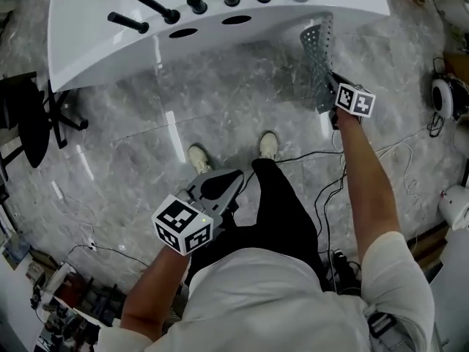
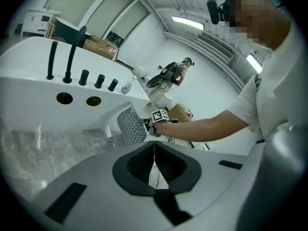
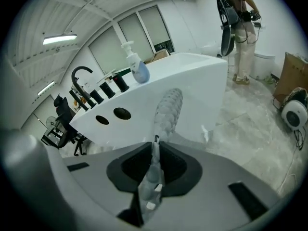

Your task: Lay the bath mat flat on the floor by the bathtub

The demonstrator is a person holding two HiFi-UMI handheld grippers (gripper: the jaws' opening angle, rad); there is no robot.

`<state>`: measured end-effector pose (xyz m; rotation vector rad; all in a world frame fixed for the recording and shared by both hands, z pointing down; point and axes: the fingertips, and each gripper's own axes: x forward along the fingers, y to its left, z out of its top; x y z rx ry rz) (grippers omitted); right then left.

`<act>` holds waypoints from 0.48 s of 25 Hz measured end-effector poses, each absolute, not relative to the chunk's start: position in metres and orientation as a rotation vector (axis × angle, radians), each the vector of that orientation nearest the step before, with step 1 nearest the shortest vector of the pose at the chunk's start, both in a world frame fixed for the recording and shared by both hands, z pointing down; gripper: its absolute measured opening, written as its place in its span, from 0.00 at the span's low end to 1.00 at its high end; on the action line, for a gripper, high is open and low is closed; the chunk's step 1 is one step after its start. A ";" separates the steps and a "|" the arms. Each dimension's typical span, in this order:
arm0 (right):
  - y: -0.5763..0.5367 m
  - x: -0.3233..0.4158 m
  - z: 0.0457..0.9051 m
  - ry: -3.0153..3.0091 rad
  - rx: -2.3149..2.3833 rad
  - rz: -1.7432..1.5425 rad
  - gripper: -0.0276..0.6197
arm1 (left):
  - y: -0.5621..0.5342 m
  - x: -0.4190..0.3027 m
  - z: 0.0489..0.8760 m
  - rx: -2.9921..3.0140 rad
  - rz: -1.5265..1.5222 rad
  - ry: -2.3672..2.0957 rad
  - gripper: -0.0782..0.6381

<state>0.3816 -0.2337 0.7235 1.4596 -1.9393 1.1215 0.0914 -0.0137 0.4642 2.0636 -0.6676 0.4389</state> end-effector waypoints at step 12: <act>-0.233 0.187 0.806 -1.963 1.240 1.175 0.14 | -0.003 -0.006 0.501 2.021 0.356 -0.795 0.13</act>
